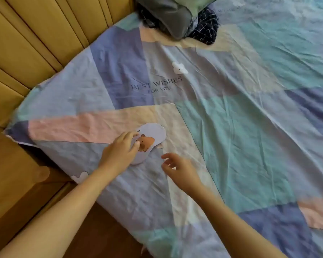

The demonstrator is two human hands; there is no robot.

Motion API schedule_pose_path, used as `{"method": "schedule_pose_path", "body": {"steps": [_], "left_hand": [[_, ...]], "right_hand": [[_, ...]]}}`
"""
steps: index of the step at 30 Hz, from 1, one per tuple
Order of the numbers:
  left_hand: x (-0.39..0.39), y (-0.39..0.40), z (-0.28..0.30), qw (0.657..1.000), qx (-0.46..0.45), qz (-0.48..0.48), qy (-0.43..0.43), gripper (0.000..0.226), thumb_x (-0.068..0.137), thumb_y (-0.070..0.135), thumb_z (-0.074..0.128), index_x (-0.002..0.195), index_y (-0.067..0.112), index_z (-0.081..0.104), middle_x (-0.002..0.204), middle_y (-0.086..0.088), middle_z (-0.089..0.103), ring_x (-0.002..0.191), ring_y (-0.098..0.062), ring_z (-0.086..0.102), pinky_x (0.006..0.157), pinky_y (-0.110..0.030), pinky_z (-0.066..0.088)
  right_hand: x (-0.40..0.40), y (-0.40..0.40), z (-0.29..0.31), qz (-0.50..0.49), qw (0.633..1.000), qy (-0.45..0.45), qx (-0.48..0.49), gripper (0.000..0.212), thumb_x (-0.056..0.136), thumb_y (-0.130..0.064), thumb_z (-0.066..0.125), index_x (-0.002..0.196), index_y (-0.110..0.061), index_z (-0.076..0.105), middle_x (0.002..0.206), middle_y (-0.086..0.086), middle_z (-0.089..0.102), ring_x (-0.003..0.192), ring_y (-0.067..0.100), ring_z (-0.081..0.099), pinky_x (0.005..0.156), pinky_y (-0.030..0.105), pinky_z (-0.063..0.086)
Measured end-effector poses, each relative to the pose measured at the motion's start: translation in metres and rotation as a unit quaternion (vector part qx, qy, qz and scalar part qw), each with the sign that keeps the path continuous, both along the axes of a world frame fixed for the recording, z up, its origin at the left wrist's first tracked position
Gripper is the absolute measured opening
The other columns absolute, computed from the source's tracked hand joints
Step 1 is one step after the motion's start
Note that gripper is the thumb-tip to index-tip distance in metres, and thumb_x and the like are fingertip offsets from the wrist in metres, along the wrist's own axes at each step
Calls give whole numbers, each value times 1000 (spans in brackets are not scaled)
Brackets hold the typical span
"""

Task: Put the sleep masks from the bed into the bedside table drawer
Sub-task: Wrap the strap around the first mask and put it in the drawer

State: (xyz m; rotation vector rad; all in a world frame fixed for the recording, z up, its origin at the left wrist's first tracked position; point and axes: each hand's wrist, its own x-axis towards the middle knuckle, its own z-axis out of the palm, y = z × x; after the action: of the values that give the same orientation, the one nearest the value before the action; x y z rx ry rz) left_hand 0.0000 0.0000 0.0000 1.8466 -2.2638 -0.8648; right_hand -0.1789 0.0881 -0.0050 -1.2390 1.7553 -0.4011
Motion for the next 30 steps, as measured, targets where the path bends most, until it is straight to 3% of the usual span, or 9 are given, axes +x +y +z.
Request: {"method": "schedule_pose_path", "body": {"steps": [4, 10, 13, 16, 19, 22, 24, 27, 30], "left_hand": [[0, -28, -41, 998, 51, 39, 0, 38, 94, 29, 45, 131, 20, 45, 137, 1, 47, 124, -21, 44, 92, -37, 39], [-7, -42, -60, 998, 44, 37, -21, 43, 89, 26, 52, 131, 18, 44, 135, -3, 50, 122, -28, 43, 94, -39, 36], [-8, -41, -50, 996, 35, 60, 52, 41, 87, 25, 57, 127, 25, 48, 120, 2, 60, 104, -21, 56, 87, -39, 46], [-10, -39, -32, 991, 50, 35, 122, 44, 82, 21, 67, 122, 30, 54, 103, 8, 61, 86, -13, 59, 79, -29, 48], [-15, -33, -16, 990, 9, -6, 142, 40, 74, 17, 77, 112, 22, 67, 95, 9, 60, 79, -14, 54, 74, -19, 43], [-24, -31, -2, 984, -53, -23, 170, 26, 70, 18, 79, 95, 18, 74, 79, 17, 55, 72, -11, 49, 74, -27, 44], [-31, -30, 6, 979, -53, -10, 199, 18, 71, 20, 78, 88, 22, 73, 78, 15, 50, 75, -3, 46, 71, -14, 39], [-45, -23, 20, 958, 58, 46, 279, 12, 79, 27, 71, 91, 24, 69, 94, 13, 53, 88, 1, 52, 78, -8, 38], [-60, -8, 32, 863, 269, 90, 419, 31, 82, 29, 64, 107, 13, 64, 103, 2, 69, 95, -9, 65, 79, -22, 52]], "right_hand": [[20, -22, -28, -113, 986, -121, 33, 36, 90, -26, 59, 125, -26, 52, 113, -6, 61, 103, 8, 56, 85, 22, 44], [33, -44, -48, -205, 944, -246, 73, 51, 89, -23, 63, 135, -25, 42, 115, 0, 62, 103, 12, 58, 69, 10, 43], [30, -49, -45, -198, 959, -201, 32, 51, 87, -20, 65, 135, -21, 48, 112, -2, 59, 104, 12, 56, 73, 8, 45], [19, -51, -35, -180, 977, -109, -32, 51, 84, -14, 68, 133, -15, 52, 118, 1, 60, 107, 15, 56, 92, 29, 48], [2, -49, -18, -148, 984, -29, -91, 41, 84, -13, 68, 124, -13, 59, 107, 7, 64, 96, 22, 60, 87, 38, 50], [-20, -44, -1, -110, 986, 18, -127, 24, 85, -19, 68, 109, -15, 67, 93, 0, 58, 86, 16, 58, 79, 29, 49], [-33, -39, 8, -111, 983, 18, -148, 15, 83, -24, 71, 96, -18, 71, 92, -4, 53, 87, 8, 54, 75, 17, 44], [-49, -34, 25, -169, 973, -80, -138, 9, 80, -20, 75, 87, -14, 73, 93, -1, 64, 86, 8, 60, 73, 17, 47], [-56, -28, 43, -220, 950, -191, -114, 9, 81, -13, 73, 88, -8, 73, 87, 13, 74, 76, 28, 68, 64, 38, 54]]}}
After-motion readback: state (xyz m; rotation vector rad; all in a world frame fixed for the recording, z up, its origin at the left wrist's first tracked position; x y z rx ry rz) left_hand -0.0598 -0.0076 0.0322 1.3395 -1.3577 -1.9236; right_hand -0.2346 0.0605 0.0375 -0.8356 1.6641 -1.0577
